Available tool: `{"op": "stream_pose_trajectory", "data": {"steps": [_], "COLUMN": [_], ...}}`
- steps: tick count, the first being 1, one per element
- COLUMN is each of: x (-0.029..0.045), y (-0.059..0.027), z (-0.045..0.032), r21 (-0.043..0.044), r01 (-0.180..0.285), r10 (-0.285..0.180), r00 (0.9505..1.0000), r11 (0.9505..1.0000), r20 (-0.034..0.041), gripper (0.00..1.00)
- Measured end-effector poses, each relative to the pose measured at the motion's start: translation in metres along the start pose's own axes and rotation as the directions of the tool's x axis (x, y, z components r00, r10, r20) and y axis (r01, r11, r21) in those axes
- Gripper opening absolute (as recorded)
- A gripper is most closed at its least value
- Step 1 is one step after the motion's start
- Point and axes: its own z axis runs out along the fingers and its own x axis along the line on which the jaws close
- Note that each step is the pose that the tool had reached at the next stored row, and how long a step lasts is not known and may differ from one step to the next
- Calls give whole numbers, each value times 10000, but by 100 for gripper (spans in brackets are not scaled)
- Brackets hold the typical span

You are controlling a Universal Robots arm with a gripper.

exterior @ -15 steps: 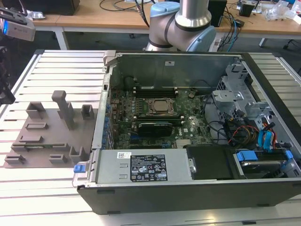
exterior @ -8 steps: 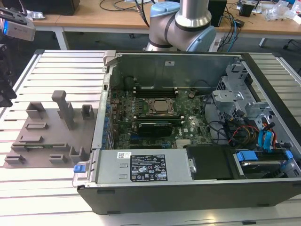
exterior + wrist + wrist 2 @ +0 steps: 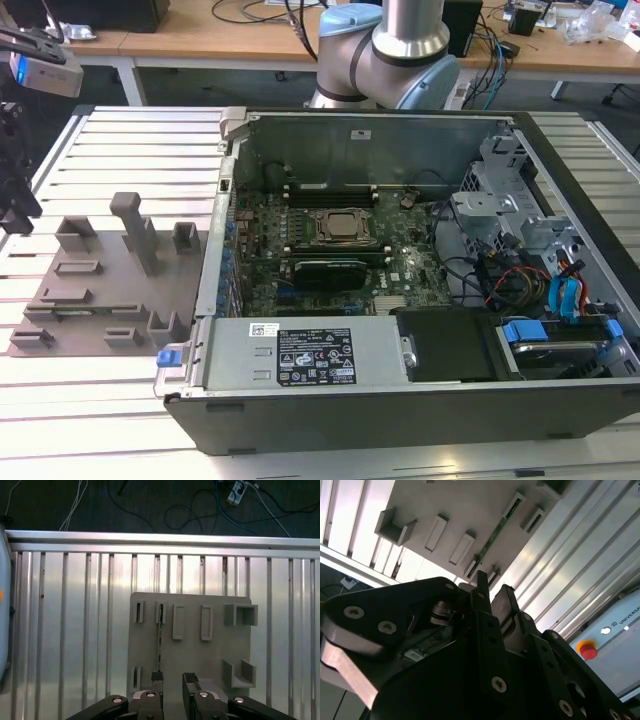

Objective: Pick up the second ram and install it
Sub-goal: 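Pick up the second ram and move it above second insertion slot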

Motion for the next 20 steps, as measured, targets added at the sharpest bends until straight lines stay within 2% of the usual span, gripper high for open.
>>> {"op": "stream_pose_trajectory", "data": {"steps": [20], "x": [3], "y": [-10], "z": [227], "r21": [0], "r01": [1], "r10": [-1], "r00": [10000], "r11": [10000], "r20": [0], "gripper": [30]}}
